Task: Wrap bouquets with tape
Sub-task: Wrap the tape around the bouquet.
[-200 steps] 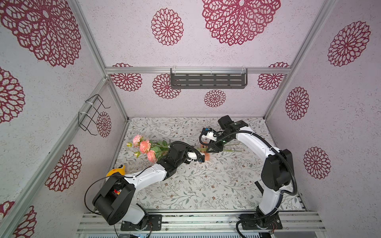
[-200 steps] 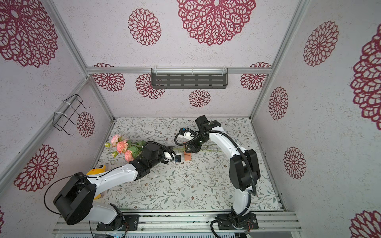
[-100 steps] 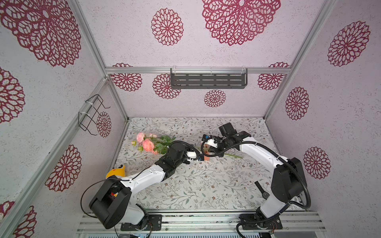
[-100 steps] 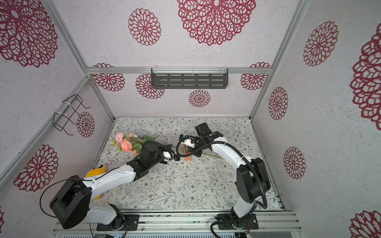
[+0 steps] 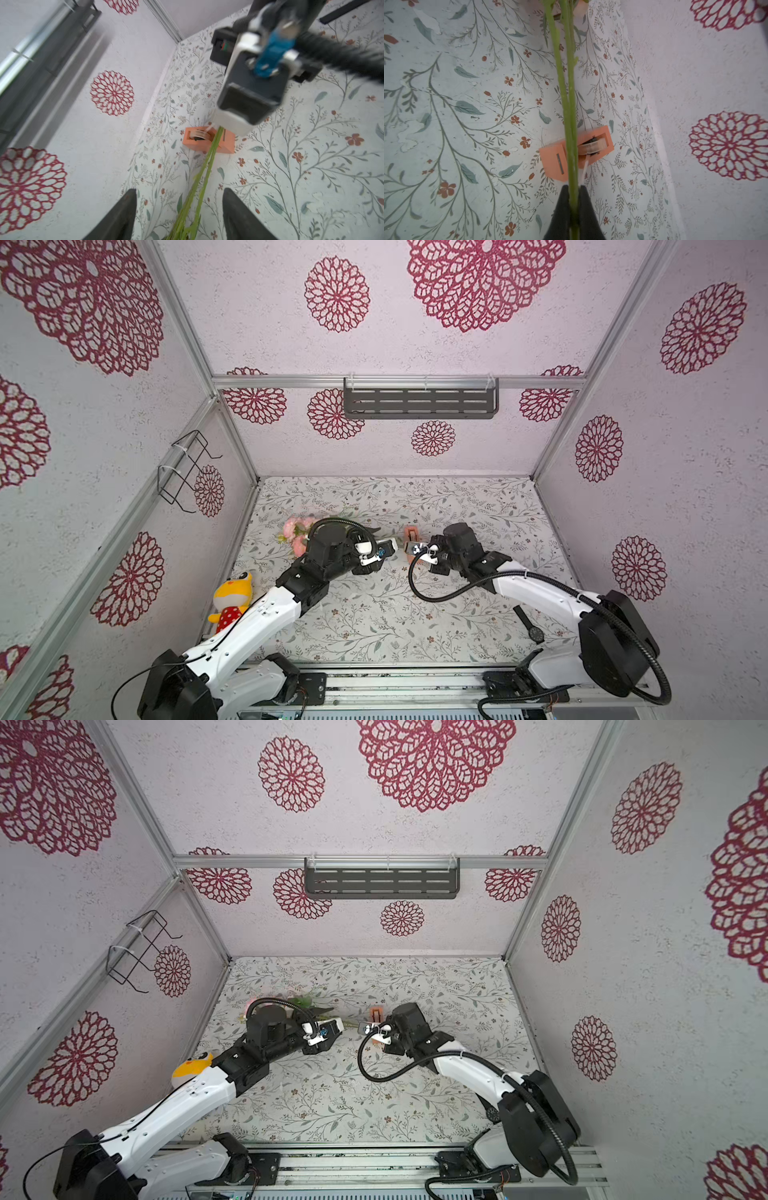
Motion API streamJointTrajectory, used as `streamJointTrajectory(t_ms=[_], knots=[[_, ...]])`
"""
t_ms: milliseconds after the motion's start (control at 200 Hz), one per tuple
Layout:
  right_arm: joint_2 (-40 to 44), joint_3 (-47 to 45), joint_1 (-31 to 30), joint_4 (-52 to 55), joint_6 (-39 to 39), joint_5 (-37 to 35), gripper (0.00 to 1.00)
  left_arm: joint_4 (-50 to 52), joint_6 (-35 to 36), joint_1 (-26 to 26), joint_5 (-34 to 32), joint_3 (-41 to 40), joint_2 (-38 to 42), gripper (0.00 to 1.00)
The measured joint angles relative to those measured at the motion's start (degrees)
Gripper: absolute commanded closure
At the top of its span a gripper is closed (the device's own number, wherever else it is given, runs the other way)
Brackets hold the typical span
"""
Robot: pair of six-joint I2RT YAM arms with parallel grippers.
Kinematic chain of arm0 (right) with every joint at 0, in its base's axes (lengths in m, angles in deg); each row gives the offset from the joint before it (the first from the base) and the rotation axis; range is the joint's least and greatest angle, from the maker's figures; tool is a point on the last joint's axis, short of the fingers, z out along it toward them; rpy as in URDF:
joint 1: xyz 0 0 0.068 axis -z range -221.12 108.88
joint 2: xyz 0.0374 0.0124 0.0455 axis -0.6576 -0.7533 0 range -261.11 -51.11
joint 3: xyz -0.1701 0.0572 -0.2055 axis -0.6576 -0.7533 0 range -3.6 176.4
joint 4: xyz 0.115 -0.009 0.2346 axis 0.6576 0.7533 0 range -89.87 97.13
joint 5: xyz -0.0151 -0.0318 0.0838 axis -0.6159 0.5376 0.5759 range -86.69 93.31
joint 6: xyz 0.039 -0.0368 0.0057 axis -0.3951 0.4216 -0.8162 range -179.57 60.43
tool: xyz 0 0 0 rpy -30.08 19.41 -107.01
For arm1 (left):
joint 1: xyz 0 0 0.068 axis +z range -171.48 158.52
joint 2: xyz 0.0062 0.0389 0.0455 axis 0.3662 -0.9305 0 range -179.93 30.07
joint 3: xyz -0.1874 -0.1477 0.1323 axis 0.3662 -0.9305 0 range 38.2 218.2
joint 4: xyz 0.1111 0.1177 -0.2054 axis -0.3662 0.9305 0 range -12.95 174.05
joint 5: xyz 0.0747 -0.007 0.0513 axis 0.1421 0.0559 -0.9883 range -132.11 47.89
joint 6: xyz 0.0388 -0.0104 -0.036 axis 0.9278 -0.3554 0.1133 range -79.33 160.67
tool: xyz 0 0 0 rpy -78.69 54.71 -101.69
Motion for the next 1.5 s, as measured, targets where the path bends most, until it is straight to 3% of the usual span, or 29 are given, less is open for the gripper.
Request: streamJointTrajectory(t_ms=[240,460,660,936,1036,1161,1251,1346,1436,1496], knots=[[4.4,-15.2,-3.2,-20.4,6.4,-4.9,1.0,9.2,1.6,1.1,4.1,8.6,-13.7,0.33],[4.5,-24.6,-5.6,-37.0,13.5,-8.9,1.0,17.4,3.0,2.3,11.4,14.6,-20.1,0.32],[-0.1,-27.3,-7.0,-50.2,18.4,-10.8,1.0,21.9,4.1,2.3,14.6,19.8,-24.1,0.32],[-5.7,-27.7,-8.5,-60.0,24.0,-13.3,1.0,29.9,6.2,2.3,18.6,24.0,-28.9,0.4],[-6.8,-27.7,-8.8,-61.9,25.3,-13.4,1.0,33.4,7.2,2.3,19.7,25.8,-30.9,0.49],[-7.8,-27.7,-9.0,-63.6,26.4,-13.9,1.0,37.8,8.4,2.3,20.7,29.0,-33.5,0.78],[-8.2,-27.8,-9.0,-64.5,26.7,-14.6,0.85,40.3,8.9,2.4,21.4,31.0,-34.5,1.0],[-6.0,-27.7,-9.1,-61.7,24.3,-15.0,0.62,42.2,9.1,2.4,21.6,31.6,-34.8,1.0],[1.0,-25.4,-9.2,-48.5,19.4,-14.3,0.25,42.0,8.1,2.5,21.4,31.2,-34.7,1.0],[6.5,-21.7,-8.9,-36.3,13.6,-12.3,0.17,40.4,7.3,2.5,21.0,29.7,-33.9,1.0]])
